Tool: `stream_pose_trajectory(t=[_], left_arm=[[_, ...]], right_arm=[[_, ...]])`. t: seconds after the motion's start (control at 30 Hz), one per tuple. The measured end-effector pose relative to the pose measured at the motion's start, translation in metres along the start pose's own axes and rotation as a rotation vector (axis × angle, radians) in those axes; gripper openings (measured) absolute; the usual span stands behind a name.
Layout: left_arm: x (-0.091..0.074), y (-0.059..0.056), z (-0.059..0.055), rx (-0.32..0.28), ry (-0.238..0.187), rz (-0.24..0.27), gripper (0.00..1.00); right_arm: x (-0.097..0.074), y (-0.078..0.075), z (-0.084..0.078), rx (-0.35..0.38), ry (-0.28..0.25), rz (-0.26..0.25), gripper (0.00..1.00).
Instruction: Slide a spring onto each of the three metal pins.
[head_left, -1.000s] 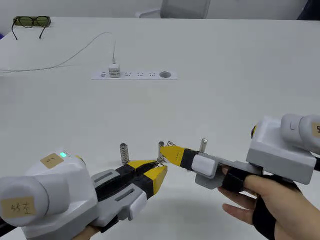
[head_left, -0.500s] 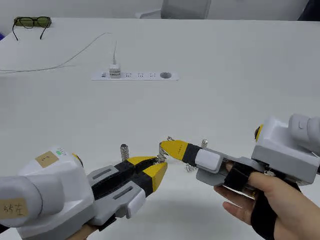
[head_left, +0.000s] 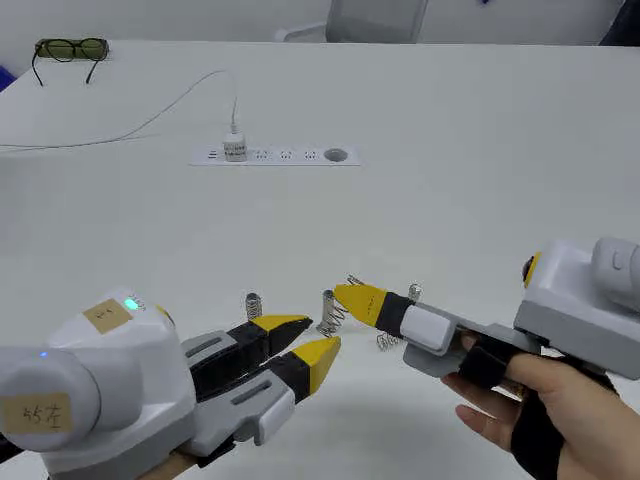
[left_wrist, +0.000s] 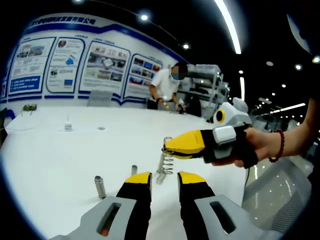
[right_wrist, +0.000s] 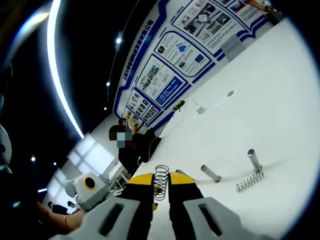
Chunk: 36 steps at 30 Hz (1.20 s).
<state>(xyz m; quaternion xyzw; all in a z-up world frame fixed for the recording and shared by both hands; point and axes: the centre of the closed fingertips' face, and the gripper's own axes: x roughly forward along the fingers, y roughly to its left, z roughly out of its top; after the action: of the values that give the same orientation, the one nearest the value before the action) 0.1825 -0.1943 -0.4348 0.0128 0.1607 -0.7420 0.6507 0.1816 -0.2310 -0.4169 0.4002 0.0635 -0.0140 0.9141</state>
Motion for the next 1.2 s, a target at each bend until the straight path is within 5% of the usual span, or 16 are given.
stream_pose_trajectory(t=[0.33,0.5,0.8,1.2], left_arm=[[-0.002,0.005,-0.015,0.107,0.092,0.032,0.31],[-0.001,0.005,-0.024,0.144,0.127,0.036,0.39],[-0.001,0.006,-0.032,0.139,0.155,0.044,0.45],[-0.002,0.009,-0.037,0.113,0.166,0.055,0.53]], right_arm=[[0.006,0.001,0.017,-0.19,-0.025,-0.023,0.11],[0.012,0.002,0.022,-0.343,-0.015,-0.033,0.12],[0.023,-0.004,0.025,-0.549,0.032,-0.065,0.12],[0.035,-0.022,0.026,-0.632,0.047,-0.111,0.12]])
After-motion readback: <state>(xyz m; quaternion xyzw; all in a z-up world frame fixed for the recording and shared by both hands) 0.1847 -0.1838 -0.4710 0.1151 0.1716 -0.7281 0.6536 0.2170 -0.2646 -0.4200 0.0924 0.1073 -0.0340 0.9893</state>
